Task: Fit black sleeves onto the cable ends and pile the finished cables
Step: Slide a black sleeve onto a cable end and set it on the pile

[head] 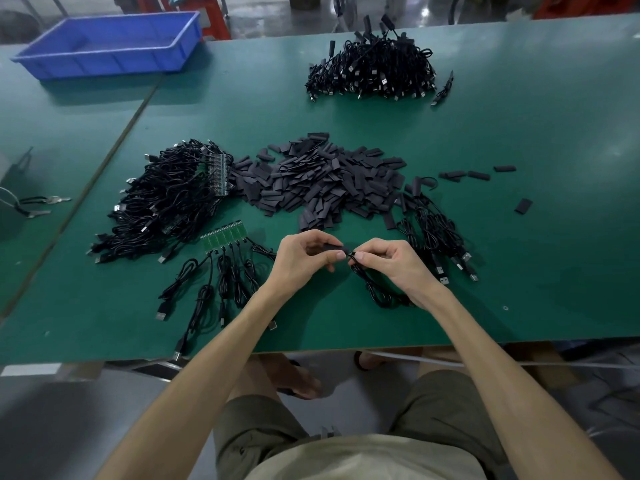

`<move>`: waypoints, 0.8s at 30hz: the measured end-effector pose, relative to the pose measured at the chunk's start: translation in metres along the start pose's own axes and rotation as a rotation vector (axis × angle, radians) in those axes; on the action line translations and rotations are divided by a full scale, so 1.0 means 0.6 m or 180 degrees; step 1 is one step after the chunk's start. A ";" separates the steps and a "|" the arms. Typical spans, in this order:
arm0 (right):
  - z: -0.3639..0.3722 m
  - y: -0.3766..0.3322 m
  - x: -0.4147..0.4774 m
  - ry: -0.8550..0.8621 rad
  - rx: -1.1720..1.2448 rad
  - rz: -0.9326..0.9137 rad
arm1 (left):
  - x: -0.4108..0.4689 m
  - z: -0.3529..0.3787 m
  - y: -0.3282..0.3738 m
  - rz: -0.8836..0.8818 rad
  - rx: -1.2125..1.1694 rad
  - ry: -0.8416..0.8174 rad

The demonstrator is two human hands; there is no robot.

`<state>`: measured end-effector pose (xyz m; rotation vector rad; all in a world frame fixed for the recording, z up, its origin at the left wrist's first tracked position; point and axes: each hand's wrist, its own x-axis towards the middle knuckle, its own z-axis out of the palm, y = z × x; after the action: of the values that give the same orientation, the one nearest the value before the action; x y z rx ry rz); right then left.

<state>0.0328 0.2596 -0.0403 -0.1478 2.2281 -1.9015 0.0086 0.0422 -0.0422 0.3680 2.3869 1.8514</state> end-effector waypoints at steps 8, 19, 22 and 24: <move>0.000 0.002 0.002 -0.0079 -0.0061 -0.0030 | 0.000 -0.002 -0.003 -0.0014 -0.0103 -0.0059; 0.000 0.002 0.000 -0.0117 -0.0089 -0.0052 | -0.001 -0.003 -0.006 0.0048 -0.0090 -0.0128; 0.000 0.001 0.001 -0.0140 -0.0116 -0.0032 | -0.002 -0.004 -0.004 0.0058 -0.0075 -0.0150; 0.001 0.000 0.001 -0.0166 -0.0143 -0.0026 | -0.002 -0.004 -0.003 0.0051 -0.0084 -0.0161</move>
<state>0.0321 0.2590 -0.0405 -0.2113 2.2403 -1.8311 0.0088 0.0393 -0.0435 0.4274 2.3313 1.8553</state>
